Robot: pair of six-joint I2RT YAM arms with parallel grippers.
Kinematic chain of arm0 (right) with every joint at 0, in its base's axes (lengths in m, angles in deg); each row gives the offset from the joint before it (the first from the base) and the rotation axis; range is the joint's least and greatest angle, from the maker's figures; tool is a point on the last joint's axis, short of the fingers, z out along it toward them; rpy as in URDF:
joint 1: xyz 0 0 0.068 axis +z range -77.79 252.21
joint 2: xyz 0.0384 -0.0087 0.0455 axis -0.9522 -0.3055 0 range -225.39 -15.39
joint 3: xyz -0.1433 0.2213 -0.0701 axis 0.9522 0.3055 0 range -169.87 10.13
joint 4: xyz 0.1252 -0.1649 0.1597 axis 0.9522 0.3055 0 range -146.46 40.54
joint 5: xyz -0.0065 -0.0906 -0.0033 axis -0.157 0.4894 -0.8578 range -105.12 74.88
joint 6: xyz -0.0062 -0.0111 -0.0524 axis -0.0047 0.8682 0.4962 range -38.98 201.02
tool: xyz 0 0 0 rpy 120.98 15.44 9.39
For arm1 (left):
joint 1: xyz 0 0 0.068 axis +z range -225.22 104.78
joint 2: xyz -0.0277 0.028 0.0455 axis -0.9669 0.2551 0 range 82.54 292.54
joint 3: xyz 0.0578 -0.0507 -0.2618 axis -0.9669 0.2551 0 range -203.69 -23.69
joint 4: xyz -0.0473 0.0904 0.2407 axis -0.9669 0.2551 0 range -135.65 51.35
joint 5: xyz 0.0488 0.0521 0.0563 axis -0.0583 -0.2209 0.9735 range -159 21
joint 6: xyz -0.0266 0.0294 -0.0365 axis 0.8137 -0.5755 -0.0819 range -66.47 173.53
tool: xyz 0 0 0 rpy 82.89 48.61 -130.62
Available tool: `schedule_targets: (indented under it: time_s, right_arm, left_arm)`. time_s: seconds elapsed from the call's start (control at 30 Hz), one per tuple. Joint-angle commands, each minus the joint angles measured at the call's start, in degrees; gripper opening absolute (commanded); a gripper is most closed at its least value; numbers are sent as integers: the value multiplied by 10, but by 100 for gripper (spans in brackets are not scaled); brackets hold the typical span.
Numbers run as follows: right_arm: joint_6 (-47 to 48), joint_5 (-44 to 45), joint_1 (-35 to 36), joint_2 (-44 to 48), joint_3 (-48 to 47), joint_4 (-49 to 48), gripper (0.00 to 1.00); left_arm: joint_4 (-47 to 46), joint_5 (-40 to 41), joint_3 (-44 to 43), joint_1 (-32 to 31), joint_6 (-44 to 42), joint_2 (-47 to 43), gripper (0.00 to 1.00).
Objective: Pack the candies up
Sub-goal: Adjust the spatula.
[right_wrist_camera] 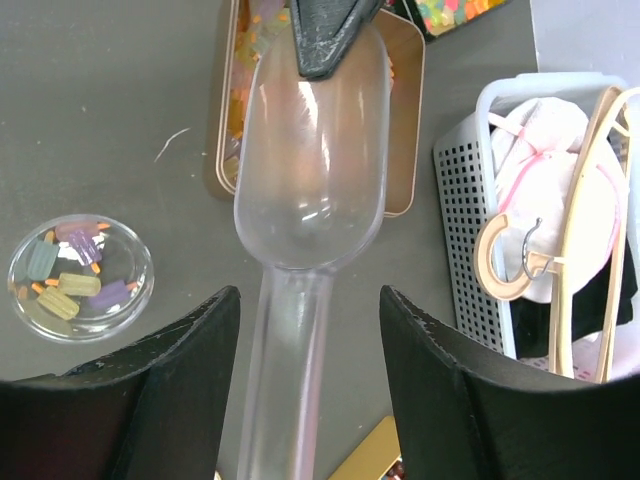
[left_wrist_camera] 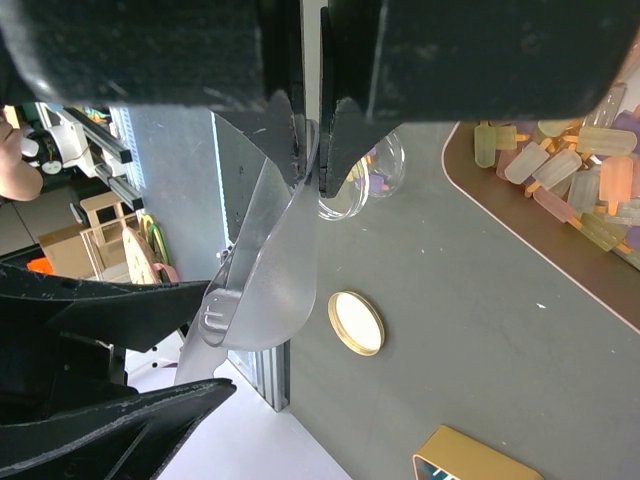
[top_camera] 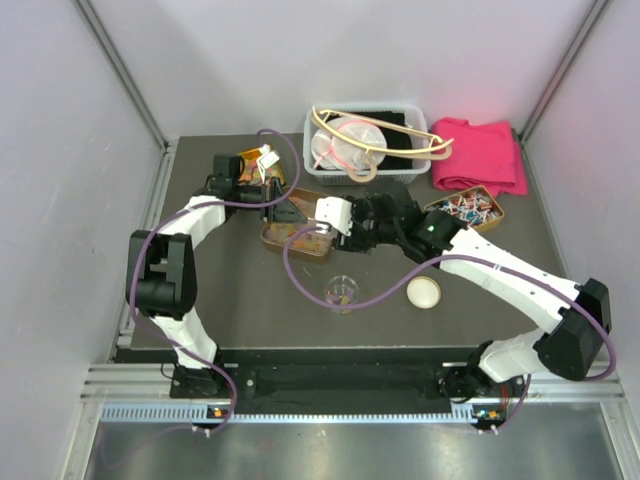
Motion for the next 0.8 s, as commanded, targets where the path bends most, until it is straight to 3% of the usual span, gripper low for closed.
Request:
schedule_targets:
  time_s: [0.0,0.77]
  right_arm:
    - [-1,-8,-6,4,2,-51,56]
    - [6,-12,-5,-31,-9,-57,47]
  left_arm:
    - [-9,-113,-19,2,-5,-27,0]
    - [-4,-112,-23,2,-10,-22,0]
